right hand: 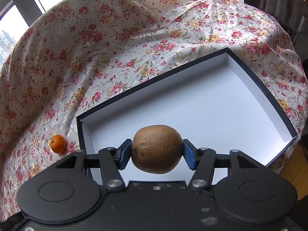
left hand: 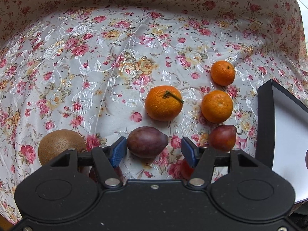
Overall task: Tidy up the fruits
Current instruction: 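Carry the kiwi over the box with the right gripper while the left grasps a purple plum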
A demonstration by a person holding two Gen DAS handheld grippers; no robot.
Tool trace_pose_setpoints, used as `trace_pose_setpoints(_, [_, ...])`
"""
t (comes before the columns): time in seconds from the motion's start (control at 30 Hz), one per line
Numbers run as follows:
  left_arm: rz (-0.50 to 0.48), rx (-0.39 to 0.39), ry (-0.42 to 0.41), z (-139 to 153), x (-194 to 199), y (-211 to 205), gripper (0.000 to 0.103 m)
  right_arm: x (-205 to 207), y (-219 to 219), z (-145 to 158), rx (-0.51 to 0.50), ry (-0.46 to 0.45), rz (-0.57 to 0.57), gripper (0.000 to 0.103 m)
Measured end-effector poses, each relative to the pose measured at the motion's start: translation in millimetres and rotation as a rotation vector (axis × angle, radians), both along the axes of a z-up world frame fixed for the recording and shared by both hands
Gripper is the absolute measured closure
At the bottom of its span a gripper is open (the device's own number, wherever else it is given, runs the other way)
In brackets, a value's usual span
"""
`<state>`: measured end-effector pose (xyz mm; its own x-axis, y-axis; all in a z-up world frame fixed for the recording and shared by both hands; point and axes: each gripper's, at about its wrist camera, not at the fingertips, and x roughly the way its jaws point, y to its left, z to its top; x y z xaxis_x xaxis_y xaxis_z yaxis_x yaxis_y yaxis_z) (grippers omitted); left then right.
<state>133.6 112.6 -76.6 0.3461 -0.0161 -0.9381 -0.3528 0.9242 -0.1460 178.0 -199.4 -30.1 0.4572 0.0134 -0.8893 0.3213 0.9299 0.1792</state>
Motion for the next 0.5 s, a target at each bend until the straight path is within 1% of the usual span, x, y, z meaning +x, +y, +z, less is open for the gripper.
trace_pose_setpoints(0.07, [-0.007,0.021,-0.003,0,1,-3,0.042,0,-1,-1,0.002,0.003,0.007,0.044])
trace_pose_setpoints(0.1, [-0.007,0.036,-0.007,1,0,-4,0.051,0,-2,-1,0.002,0.005,0.007,0.044])
trace_pose_setpoints(0.13, [-0.010,0.038,-0.014,2,0,-4,0.052,-1,-4,-2,0.002,0.007,0.006,0.044])
trace_pose_setpoints(0.2, [0.011,0.000,-0.030,4,-2,-1,0.052,0,-8,-3,0.004,0.011,0.001,0.044])
trace_pose_setpoints(0.23, [0.025,-0.006,-0.042,6,-3,0,0.052,0,-10,-3,0.007,0.012,-0.003,0.044])
trace_pose_setpoints(0.3, [0.034,0.022,-0.085,16,-5,-5,0.052,-1,-16,-4,0.010,0.013,-0.012,0.044])
trace_pose_setpoints(0.4, [-0.005,0.086,-0.180,36,-8,-26,0.052,-3,-25,-5,-0.001,0.015,-0.025,0.044])
trace_pose_setpoints(0.43, [-0.029,0.093,-0.204,41,-8,-36,0.052,-4,-28,-5,-0.007,0.016,-0.029,0.044])
trace_pose_setpoints(0.5, [-0.087,0.085,-0.241,46,-8,-57,0.052,-6,-35,-6,-0.021,0.016,-0.036,0.044])
